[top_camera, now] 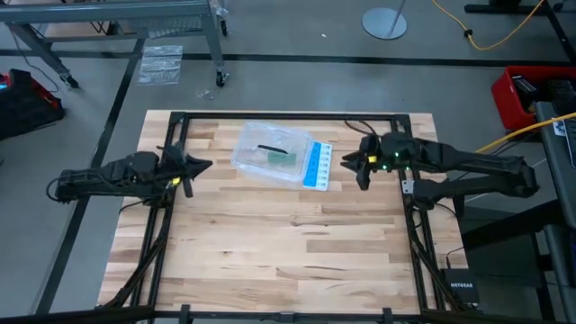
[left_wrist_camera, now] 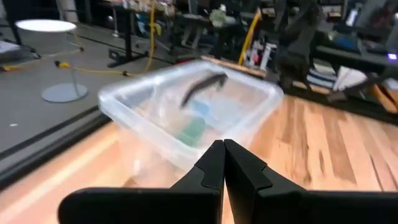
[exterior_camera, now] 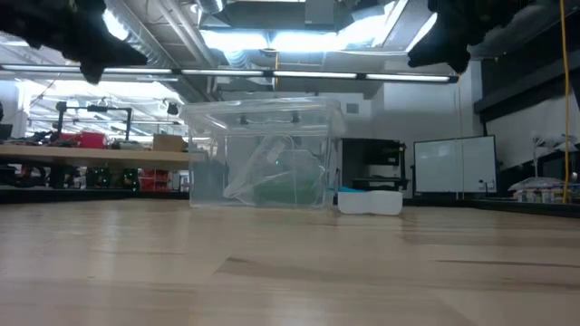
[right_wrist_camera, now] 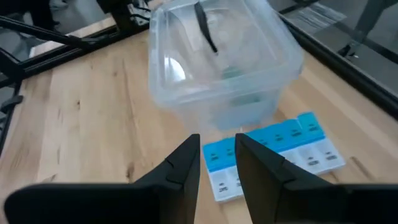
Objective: Roll bandage
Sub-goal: Return to Home Position
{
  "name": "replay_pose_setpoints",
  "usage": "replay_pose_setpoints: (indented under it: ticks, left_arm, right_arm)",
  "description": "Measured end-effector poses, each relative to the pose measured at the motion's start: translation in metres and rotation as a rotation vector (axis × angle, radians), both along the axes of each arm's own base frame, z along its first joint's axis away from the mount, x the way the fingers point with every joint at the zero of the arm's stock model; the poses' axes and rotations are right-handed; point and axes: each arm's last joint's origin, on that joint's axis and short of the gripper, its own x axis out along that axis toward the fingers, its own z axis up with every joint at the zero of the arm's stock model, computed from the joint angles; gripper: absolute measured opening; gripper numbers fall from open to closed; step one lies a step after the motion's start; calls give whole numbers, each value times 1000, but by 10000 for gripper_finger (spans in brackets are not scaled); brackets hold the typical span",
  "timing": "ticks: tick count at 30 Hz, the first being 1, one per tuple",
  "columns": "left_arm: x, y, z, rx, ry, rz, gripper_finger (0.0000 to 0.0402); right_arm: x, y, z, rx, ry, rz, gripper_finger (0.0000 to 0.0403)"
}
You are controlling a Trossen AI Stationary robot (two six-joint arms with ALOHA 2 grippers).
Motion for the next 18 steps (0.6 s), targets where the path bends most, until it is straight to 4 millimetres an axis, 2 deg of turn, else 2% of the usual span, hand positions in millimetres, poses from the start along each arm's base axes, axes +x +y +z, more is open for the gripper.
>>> replay_pose_setpoints:
  ticks: [8, 18]
  left_arm:
    - [16, -6, -35, 25, -1, -73, 3]
    - [24, -11, -55, 75, -53, -175, 3]
  right_arm:
    - [-8, 17, -38, 3, -103, 88, 106]
    - [-5, 32, -84, 3, -234, 191, 106]
